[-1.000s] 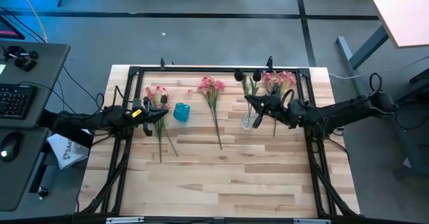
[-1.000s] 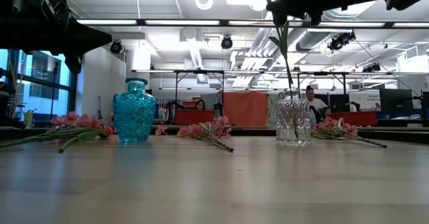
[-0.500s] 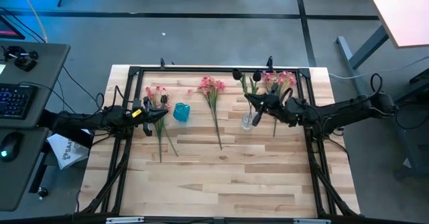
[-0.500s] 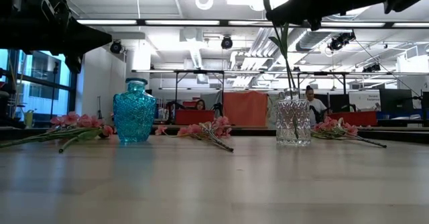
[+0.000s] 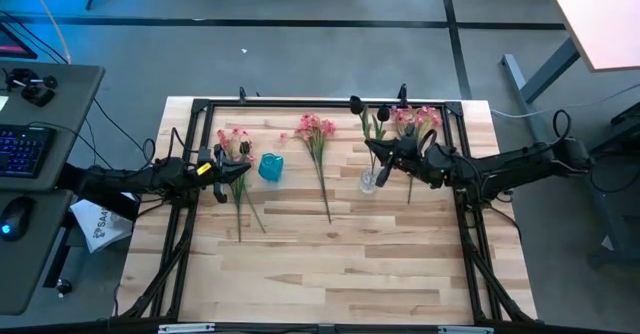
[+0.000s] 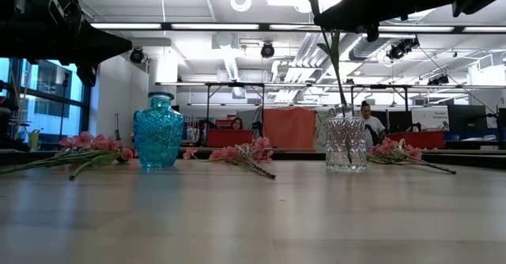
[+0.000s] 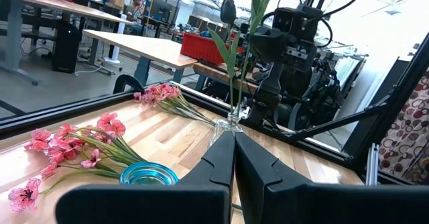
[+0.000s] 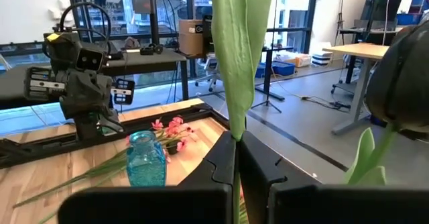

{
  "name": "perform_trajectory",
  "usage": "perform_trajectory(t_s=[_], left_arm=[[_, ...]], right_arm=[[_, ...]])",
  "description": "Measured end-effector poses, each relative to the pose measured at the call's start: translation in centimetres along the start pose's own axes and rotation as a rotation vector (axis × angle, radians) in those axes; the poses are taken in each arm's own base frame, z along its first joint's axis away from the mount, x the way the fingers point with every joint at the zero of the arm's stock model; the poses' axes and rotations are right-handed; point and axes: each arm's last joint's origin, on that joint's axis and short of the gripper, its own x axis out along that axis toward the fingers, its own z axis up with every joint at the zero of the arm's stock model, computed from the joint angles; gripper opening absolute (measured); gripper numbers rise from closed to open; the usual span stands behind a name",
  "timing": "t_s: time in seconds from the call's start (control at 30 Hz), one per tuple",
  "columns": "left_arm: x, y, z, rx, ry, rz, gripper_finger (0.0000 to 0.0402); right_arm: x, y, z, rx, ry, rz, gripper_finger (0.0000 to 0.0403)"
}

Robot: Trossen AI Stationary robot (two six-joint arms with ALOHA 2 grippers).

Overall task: Sort flowers into vase by color
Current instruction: Put the right black tulip flower into the transparent flower vase, then put the black tulip flower into the transparent flower vase

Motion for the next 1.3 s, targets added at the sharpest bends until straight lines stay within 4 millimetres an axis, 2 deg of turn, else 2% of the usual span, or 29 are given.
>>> perform_trajectory(t_s=[0.17, 0.37, 0.6, 0.73, 0.87, 0.97, 1.1, 1.23, 1.3], left_arm=[[0.0, 0.0, 0.0, 0.000, 0.001, 0.000, 0.0001], [0.0, 0.0, 0.0, 0.000, 0.000, 0.000, 0.0001], [0.0, 0.0, 0.0, 0.000, 0.000, 0.000, 0.0001], [0.0, 0.0, 0.0, 0.001, 0.001, 0.000, 0.0001], [0.0, 0.0, 0.0, 0.000, 0.001, 0.000, 0.0001], [0.0, 0.0, 0.0, 0.001, 0.001, 0.000, 0.0001], [0.0, 0.0, 0.0, 0.001, 0.001, 0.000, 0.0001], [0.0, 0.0, 0.0, 0.000, 0.000, 0.000, 0.0001], [0.0, 0.0, 0.0, -0.018, -0.005, -0.002, 0.0001]], right_arm=[[0.0, 0.0, 0.0, 0.048, -0.001, -0.006, 0.0035], [-0.6, -0.3, 0.4, 0.064, 0.003, -0.048, 0.0132], [-2.6, -1.4, 0.7, 0.103, 0.092, -0.020, 0.0232], [-3.7, -1.9, 1.8, 0.200, 0.060, 0.065, 0.0258], [-4.2, -1.7, 2.5, 0.373, 0.048, 0.203, 0.0261], [-4.3, -0.6, 2.5, 0.551, 0.110, 0.405, 0.0259], [-4.2, 2.2, 2.4, 0.733, 0.168, 0.600, 0.0259], [-3.6, 5.2, 3.1, 0.758, 0.186, 0.688, 0.0258], [-2.9, 6.6, 4.3, 0.731, 0.172, 0.714, 0.0258]])
